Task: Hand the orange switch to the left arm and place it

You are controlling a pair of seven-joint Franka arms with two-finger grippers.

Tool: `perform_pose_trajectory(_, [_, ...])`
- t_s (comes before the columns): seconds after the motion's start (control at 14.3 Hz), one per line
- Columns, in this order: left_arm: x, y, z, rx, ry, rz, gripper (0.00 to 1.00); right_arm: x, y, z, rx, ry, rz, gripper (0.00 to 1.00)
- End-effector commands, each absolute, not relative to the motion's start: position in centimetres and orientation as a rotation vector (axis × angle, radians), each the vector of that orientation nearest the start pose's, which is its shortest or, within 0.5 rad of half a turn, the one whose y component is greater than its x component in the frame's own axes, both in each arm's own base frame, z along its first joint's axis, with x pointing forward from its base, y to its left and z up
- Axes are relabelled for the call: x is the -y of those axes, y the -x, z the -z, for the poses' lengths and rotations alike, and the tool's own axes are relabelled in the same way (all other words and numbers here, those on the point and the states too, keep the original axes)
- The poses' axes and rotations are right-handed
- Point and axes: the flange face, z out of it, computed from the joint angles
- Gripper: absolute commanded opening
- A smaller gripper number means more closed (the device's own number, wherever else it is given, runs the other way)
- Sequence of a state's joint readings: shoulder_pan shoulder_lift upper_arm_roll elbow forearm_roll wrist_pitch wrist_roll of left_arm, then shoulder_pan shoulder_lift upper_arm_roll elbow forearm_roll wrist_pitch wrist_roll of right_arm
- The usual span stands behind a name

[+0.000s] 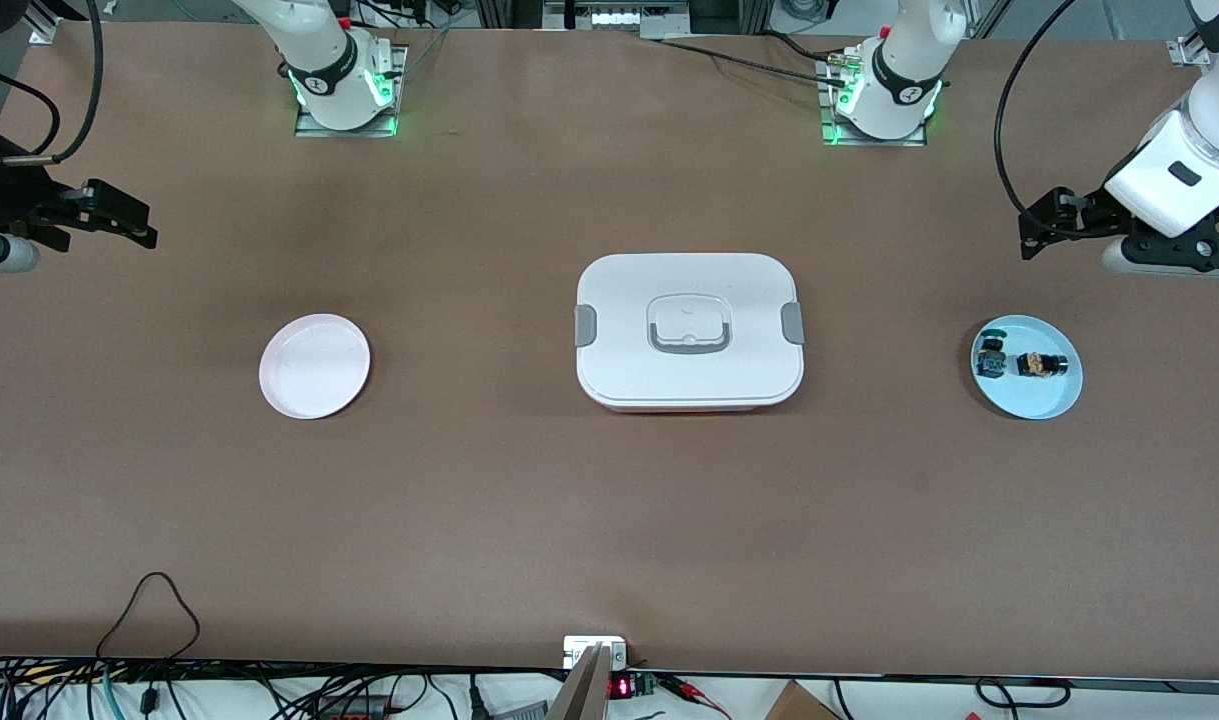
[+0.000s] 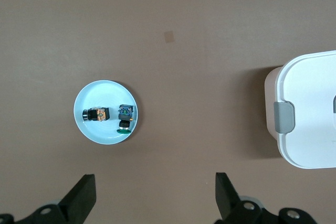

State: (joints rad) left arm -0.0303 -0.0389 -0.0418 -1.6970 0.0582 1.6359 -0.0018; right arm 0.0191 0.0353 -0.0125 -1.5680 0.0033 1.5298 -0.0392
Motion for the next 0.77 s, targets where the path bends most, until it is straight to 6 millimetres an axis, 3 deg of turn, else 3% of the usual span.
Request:
perform_pose_trajectory(0.0, [3.6, -54.2, -59.8, -0.101, 3.099, -0.038, 1.00, -0.5, -55.8, -61.0, 0.091, 3.138, -0.118, 1.00])
perform_pose_trajectory(0.7, [4.8, -54.0, -60.0, -0.122, 3.096, -0.039, 1.00, -0.4, -55.8, -61.0, 0.089, 3.138, -0.118, 1.00])
